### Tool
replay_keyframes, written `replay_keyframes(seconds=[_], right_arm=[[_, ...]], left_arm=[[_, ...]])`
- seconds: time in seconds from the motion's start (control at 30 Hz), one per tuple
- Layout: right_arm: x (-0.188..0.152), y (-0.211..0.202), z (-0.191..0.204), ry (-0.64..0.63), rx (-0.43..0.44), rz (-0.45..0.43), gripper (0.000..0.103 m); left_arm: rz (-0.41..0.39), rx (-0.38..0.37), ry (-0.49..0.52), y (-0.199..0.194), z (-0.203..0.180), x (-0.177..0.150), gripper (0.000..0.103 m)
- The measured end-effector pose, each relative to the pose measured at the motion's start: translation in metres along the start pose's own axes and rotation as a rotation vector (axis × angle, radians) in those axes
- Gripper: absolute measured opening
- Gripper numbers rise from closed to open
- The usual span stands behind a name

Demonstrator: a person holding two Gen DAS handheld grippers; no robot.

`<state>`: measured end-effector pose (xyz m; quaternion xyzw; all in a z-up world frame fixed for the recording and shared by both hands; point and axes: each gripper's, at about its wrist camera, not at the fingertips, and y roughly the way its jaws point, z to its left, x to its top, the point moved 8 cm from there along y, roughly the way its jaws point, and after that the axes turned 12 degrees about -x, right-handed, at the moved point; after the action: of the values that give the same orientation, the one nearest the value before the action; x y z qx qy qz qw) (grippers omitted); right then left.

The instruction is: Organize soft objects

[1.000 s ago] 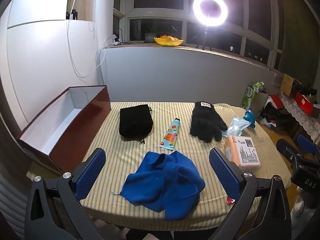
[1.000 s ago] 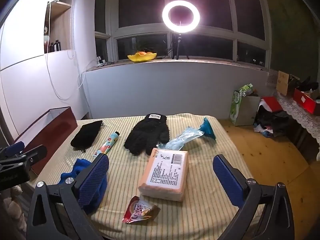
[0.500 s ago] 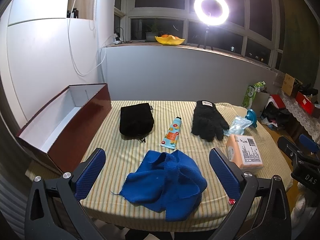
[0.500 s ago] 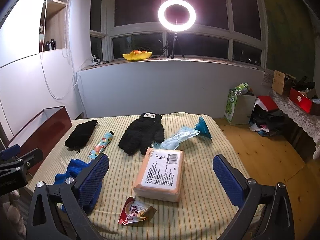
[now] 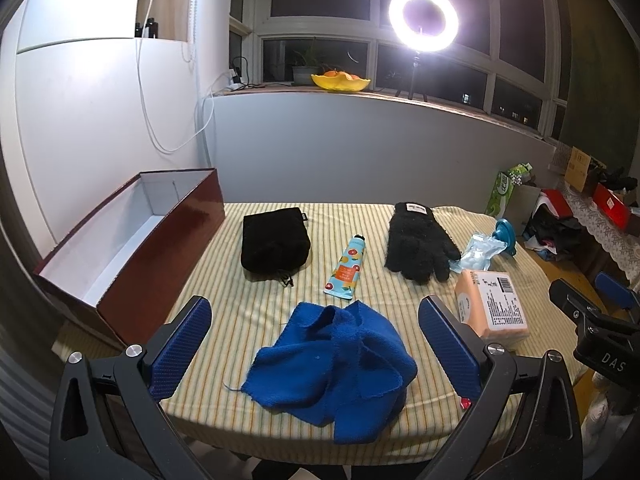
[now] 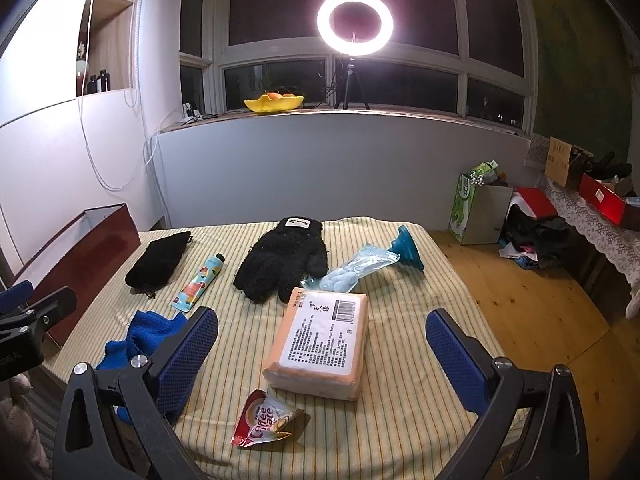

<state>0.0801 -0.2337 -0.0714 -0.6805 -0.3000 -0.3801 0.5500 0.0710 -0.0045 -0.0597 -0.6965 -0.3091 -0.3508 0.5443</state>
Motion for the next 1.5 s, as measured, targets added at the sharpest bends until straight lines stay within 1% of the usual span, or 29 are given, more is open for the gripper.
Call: replay_keyframes(seconds=[1.13,1.5], right_arm=[[0.0002,0.0024,-0.0003,0.001,-0.002,-0.001,0.102],[-0.0025,0.0063,-0.002,0.003,-0.003,0.008,0.102]], left_arm=[[0.008,0.003,-0.001,0.005,0.0035,-0.0021,0.103],[0.026,0.0,0.003,0.0102,0.0002,-0.0067,0.103]])
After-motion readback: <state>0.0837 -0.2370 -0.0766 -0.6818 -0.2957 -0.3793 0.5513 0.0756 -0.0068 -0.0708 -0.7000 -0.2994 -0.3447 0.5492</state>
